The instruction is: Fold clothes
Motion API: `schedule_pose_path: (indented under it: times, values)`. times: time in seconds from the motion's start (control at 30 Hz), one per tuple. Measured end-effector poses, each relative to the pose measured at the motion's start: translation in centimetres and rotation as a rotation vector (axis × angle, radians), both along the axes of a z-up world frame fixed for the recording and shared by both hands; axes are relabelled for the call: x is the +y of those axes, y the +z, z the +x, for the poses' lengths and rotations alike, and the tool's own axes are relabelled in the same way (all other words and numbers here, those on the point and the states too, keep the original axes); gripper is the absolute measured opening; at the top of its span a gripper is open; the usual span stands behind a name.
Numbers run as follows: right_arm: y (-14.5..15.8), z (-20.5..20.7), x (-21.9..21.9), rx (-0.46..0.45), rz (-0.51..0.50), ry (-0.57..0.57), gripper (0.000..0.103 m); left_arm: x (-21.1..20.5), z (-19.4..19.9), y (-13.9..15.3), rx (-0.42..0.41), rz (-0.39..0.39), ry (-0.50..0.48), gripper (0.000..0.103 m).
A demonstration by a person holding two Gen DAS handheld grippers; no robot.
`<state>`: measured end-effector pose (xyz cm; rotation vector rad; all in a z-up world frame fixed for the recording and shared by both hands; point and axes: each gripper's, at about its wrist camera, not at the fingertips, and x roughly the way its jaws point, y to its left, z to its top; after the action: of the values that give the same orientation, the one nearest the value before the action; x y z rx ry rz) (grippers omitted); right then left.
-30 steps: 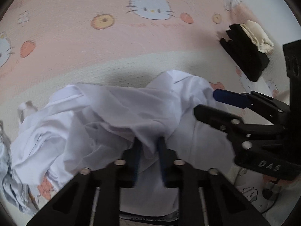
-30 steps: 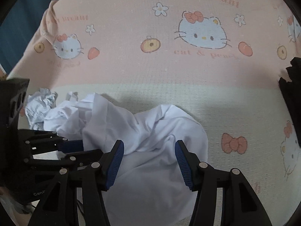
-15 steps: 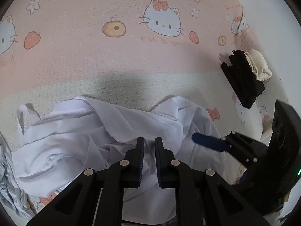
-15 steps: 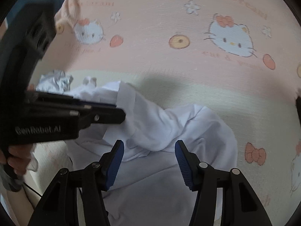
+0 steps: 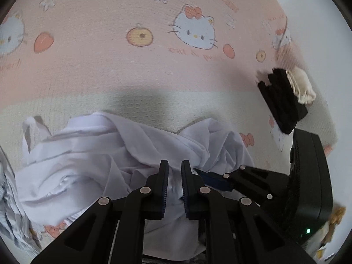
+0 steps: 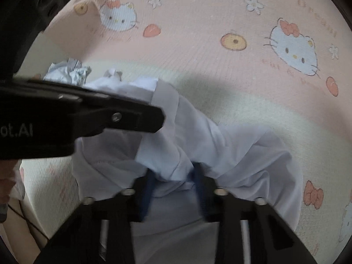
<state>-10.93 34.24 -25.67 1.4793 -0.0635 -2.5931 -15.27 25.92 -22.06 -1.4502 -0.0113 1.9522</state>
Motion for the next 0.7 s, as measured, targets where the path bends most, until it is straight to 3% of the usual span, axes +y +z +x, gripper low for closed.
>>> schedule_pose_path:
  times: [0.07,0.13,0.17,0.2,0.3,0.53,0.6,0.7]
  values:
    - [0.1,0.0,0.5,0.003,-0.026,-0.024,0.015,-0.5,-0.6,-0.4,-0.073,-0.003,0.022,0.017]
    - [0.4,0.2,1.3,0.015,-0.064,-0.055,0.015,-1.1,-0.9,-0.6,-0.119,0.017,0.051,0.04]
    - [0.6,0.3,1.8,0.025,-0.089,-0.074,0.015,-1.6,-1.0,-0.5,-0.132,0.052,0.073,0.06]
    - [0.9,0.4,2.5,0.04,-0.127,-0.092,0.015,-2.1,-1.1,-0.4,-0.149,0.089,0.095,0.07]
    - [1.5,0.6,4.2,0.071,-0.235,-0.136,0.015,-3.1,-1.7,-0.5,-0.226,0.182,0.155,0.07]
    - [1.8,0.9,5.5,0.08,-0.281,-0.196,0.015,-1.6,-2.1,-0.2,-0.236,0.174,0.161,0.07]
    - [1.9,1.1,5.4,0.082,-0.296,-0.194,0.015,-0.4,-1.7,0.5,-0.16,0.12,0.107,0.07]
    - [1.7,0.8,5.5,0.075,-0.303,-0.209,0.015,1.4,-0.3,1.7,0.064,-0.01,-0.024,0.07]
